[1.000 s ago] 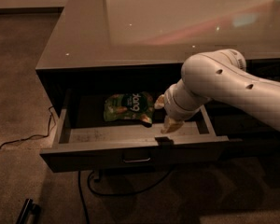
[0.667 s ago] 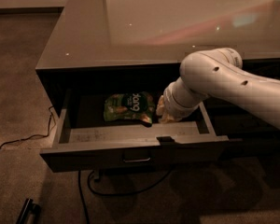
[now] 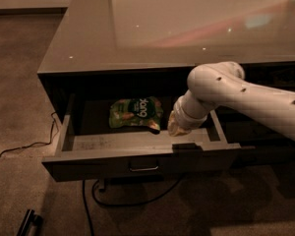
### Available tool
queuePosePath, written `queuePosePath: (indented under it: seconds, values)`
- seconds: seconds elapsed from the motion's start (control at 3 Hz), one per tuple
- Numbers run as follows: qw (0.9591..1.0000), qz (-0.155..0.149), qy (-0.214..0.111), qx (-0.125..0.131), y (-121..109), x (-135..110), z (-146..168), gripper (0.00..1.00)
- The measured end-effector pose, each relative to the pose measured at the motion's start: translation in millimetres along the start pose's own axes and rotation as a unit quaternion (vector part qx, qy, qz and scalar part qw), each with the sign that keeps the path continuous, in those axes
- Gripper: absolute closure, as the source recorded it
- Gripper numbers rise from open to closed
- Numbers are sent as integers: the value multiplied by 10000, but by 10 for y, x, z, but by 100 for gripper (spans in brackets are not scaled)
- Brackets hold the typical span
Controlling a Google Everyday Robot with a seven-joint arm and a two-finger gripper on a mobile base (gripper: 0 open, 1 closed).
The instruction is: Open top drawer
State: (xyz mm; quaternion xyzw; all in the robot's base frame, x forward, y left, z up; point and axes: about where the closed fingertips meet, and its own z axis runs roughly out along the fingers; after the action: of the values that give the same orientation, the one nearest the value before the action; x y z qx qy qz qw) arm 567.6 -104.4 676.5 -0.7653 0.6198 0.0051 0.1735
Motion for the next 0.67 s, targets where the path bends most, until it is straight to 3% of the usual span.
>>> queuePosePath:
  seconds: [0.33,0.67]
  values:
    - [9995,92,-21,-309,119,84,245,100]
    - [9988,206,-42,-449,319,77,318,100]
